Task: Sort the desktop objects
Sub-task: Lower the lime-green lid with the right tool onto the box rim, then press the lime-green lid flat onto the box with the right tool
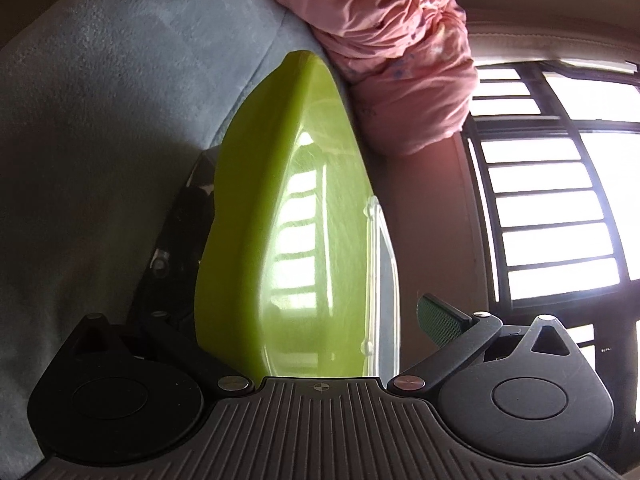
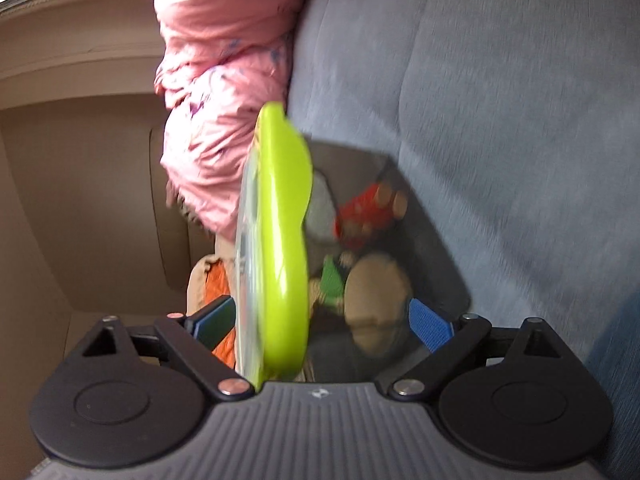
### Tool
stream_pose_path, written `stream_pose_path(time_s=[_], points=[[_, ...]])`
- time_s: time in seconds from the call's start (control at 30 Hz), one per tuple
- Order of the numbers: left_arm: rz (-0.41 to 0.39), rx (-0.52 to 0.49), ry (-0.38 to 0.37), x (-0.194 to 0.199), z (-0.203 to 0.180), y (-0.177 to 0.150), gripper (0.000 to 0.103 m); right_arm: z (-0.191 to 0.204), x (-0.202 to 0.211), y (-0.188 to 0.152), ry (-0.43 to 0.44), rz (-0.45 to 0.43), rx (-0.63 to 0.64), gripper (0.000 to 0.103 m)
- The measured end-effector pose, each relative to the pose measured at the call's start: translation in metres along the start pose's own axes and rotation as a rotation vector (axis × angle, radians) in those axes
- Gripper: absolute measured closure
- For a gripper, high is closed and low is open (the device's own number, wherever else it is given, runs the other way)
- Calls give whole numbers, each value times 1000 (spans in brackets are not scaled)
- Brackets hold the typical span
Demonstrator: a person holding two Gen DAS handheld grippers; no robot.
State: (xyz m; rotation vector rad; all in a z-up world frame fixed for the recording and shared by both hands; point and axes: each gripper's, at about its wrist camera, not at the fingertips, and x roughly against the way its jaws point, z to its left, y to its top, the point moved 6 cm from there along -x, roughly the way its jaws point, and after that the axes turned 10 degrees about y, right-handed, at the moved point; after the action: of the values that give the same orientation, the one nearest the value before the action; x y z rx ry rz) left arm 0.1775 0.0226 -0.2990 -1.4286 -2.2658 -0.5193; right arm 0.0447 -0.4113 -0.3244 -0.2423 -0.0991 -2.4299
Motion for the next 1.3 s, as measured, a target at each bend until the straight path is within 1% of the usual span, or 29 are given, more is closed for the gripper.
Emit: stream_pose_path(time_s=[0.13,0.17,0.23,0.3,0.33,0.37,0.43,0.47,0.53,0.63,0.67,0.77,0.9,1.03,1.1,1.13,1.2,1.23,1.27,1.3], points=[[-24,-37,6,6,-4,-7,0,15,8,-18,-52,-47,80,9],[-28,-34,-1,7,-4,-7,0,21,9,-25,-58,-41,106,9],[-33,-22,-20,10,-3,-7,0,34,3,-46,-37,3,159,9],[-27,31,-53,10,4,-4,0,45,-14,-64,-41,61,199,9],[-20,68,-73,10,8,-2,0,49,-25,-70,-58,79,223,9],[-12,105,-94,10,13,0,0,52,-35,-73,-86,77,249,11],[0,164,-131,11,21,3,0,53,-51,-72,-120,55,265,11],[-1,174,-142,12,22,3,0,52,-58,-70,-128,47,253,13],[-5,170,-141,11,21,5,0,48,-63,-64,-145,14,219,19],[4,162,-130,7,19,5,0,37,-57,-51,-138,-56,129,18],[4,166,-129,6,20,5,0,33,-55,-47,-132,-66,108,17],[-6,190,-138,6,22,8,0,26,-51,-40,-110,-59,86,16],[-27,210,-180,10,22,12,0,28,-50,-42,-104,-51,164,15],[-6,174,-132,3,18,10,0,32,-48,-38,-119,-71,194,15],[4,155,-106,-1,16,9,0,30,-46,-32,-129,-93,200,12],[9,145,-93,-3,15,9,0,30,-46,-29,-129,-89,193,12],[-5,149,-102,1,14,9,0,32,-45,-30,-119,-61,187,14],[-20,149,-116,6,14,10,0,37,-40,-31,-113,-59,205,14],[-35,150,-124,9,13,12,0,44,-33,-31,-105,-65,230,14],[-50,150,-129,12,12,15,0,51,-24,-31,-109,-88,268,14]])
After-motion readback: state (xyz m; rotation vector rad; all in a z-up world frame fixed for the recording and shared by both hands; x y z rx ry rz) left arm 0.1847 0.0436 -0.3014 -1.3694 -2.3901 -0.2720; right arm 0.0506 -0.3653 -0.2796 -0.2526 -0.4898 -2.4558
